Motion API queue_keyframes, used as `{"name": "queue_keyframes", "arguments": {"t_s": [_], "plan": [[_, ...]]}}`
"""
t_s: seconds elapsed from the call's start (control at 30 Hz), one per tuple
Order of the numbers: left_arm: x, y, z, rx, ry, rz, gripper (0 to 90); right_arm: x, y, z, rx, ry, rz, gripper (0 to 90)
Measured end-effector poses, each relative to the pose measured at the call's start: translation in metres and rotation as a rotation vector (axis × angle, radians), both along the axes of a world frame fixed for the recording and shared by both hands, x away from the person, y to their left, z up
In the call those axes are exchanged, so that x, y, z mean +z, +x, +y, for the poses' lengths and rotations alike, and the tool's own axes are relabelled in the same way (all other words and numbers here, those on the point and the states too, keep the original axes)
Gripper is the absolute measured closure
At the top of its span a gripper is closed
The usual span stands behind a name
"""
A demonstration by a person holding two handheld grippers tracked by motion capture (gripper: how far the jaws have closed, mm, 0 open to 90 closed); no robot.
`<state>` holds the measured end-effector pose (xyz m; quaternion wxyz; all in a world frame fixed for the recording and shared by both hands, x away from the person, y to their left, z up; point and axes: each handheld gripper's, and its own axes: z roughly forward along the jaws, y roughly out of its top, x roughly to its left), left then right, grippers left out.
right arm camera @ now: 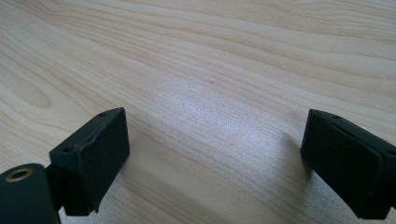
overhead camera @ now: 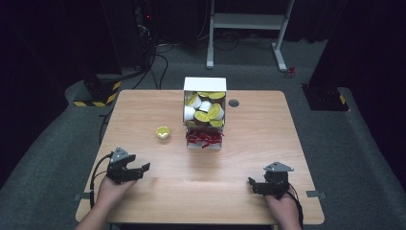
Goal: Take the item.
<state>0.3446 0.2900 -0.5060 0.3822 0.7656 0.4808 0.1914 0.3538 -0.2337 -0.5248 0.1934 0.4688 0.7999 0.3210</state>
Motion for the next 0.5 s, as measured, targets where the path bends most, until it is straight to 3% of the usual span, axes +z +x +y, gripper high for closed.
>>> {"name": "queue_keyframes", "arguments": {"t_s": [0.07,0.1,0.17,0.33,0.5], "plan": [[-0.009,-0.007,0.002,-0.009,0.035,0.018,24.2,0.0,0.0,0.0,0.0,0.0,0.0,7.9],[-0.018,-0.014,0.003,-0.018,0.079,0.026,23.7,0.0,0.0,0.0,0.0,0.0,0.0,7.9],[-0.022,-0.02,0.003,-0.015,0.104,0.01,23.0,0.0,0.0,0.0,0.0,0.0,0.0,7.9],[-0.023,-0.025,0.0,-0.025,0.118,-0.015,18.7,0.0,0.0,0.0,0.0,0.0,0.0,7.9],[-0.024,-0.024,0.002,-0.006,0.098,0.008,14.9,0.0,0.001,0.001,-0.013,0.001,0.003,7.9]]}}
